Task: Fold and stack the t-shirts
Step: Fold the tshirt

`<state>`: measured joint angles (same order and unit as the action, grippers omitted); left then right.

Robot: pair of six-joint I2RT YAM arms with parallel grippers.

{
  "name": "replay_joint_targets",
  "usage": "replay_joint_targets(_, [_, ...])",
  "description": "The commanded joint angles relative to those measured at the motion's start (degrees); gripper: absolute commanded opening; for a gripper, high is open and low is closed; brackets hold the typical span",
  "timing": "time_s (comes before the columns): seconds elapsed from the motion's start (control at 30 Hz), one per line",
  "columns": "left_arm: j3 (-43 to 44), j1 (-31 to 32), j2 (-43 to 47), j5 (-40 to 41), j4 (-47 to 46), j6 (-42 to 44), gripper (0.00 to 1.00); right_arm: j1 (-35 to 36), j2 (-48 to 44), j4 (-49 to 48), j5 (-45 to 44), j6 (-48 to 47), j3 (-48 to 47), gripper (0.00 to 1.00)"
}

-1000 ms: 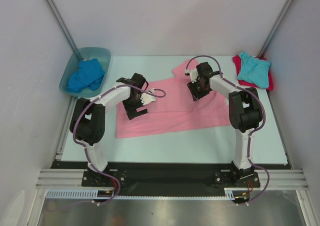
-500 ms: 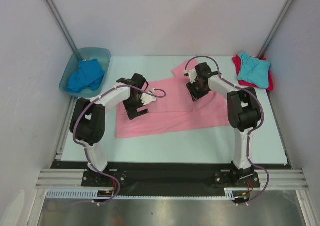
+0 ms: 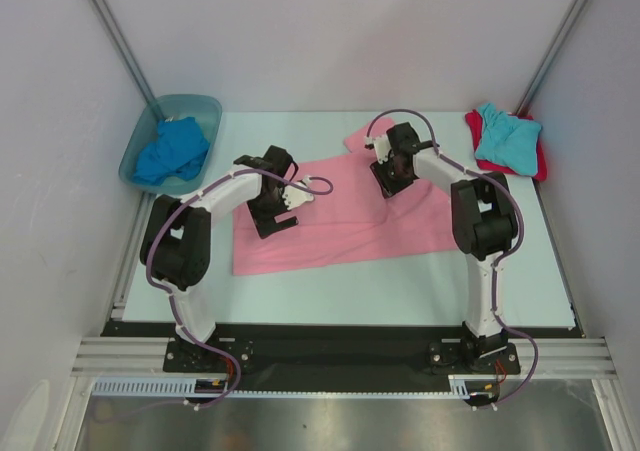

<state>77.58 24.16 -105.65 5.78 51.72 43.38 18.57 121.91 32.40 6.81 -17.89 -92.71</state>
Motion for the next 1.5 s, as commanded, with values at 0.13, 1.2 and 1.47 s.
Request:
replay_joint_targets(0.13, [1.52,0.45,0.09,-1.21,0.04,-1.01,1.00,0.33,0.88,-0.76,-0.57,-0.22,-2.04,0.37])
replay_joint_targets(1.2, [2.14,0.97,-0.18,-1.39,0.48,-1.10,1.00,2.17,-4.22,-1.82,-1.71,-0.04,-2.39,0.02])
replay_joint_targets(1.47, [2.40,1.06,-0.44,-1.39,0.48,-1.19,1.00,2.35,-4.13,-1.99,-2.15,-0.13,-2.83,0.01])
